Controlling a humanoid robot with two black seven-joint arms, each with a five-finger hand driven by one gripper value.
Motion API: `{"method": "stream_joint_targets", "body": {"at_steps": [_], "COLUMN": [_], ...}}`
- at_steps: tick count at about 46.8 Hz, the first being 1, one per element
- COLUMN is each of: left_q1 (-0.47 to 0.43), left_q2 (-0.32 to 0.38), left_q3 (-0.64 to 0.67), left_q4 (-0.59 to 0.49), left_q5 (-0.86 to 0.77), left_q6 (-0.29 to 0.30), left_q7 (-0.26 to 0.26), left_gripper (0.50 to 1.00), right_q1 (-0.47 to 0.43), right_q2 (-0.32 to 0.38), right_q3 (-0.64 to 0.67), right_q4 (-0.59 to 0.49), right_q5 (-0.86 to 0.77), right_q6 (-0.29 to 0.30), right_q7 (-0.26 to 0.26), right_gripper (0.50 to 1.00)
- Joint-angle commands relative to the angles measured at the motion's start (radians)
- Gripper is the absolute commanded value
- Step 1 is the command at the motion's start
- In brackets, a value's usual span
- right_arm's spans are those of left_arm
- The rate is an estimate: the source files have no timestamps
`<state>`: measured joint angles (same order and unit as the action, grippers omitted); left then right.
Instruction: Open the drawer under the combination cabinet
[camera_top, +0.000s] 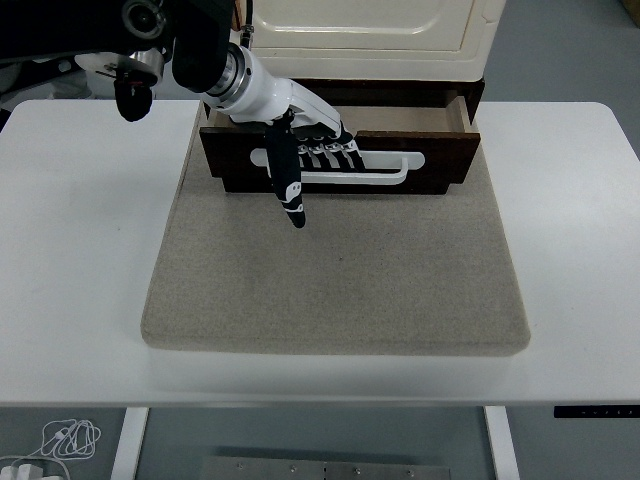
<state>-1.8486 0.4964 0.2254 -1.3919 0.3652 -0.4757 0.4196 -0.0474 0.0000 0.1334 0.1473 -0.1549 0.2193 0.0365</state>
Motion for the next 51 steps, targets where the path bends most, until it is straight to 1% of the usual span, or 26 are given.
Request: {"method": "stream_joint_targets", "body": {"at_steps": [1,16,22,28,31,42,51], "left_q1": [0.0,-0.001,-0.006,-0.009,-0.011,-0.014,-0.014], "left_q2": [-0.001,0.001,0.004,0.007,0.008,0.014,0.021], "left_q3": [-0.001,-0.009,-0.012,-0.014,-0.014,-0.031,-0.043], "left_q4": [-0.003,-0.016,-0.019,-0.018,-0.019,-0.019,-0.027], "left_q5": [0.0,-0.003,-0.008,-0.009,-0.011,-0.02,-0.026], "left_q6": [-0.006,-0.034,-0.057,-0.063,-0.081,-0.113,-0.127], "left_q7": [-0.001,-0.001,-0.001,-0.001,-0.001,-0.001,-0.001], "left_gripper": [1.0,1.0,1.0,1.0,1.0,1.0,1.0], "right_q1": [0.0,0.0,0.0,0.0,0.0,0.0,0.0], "right_q2": [0.0,0.0,0.0,0.0,0.0,0.0,0.0], "right_q3": [0.0,0.0,0.0,0.0,0.0,0.0,0.0], "right_q4": [0.0,0.0,0.0,0.0,0.0,0.0,0.0], "right_q5": [0.0,0.0,0.0,0.0,0.0,0.0,0.0], "right_q6": [0.0,0.0,0.0,0.0,0.0,0.0,0.0], "right_q7": [-0.001,-0.001,-0.001,0.0,-0.001,-0.001,-0.001], "right_gripper": [0.926,0.926,0.926,0.926,0.926,0.926,0.926]}}
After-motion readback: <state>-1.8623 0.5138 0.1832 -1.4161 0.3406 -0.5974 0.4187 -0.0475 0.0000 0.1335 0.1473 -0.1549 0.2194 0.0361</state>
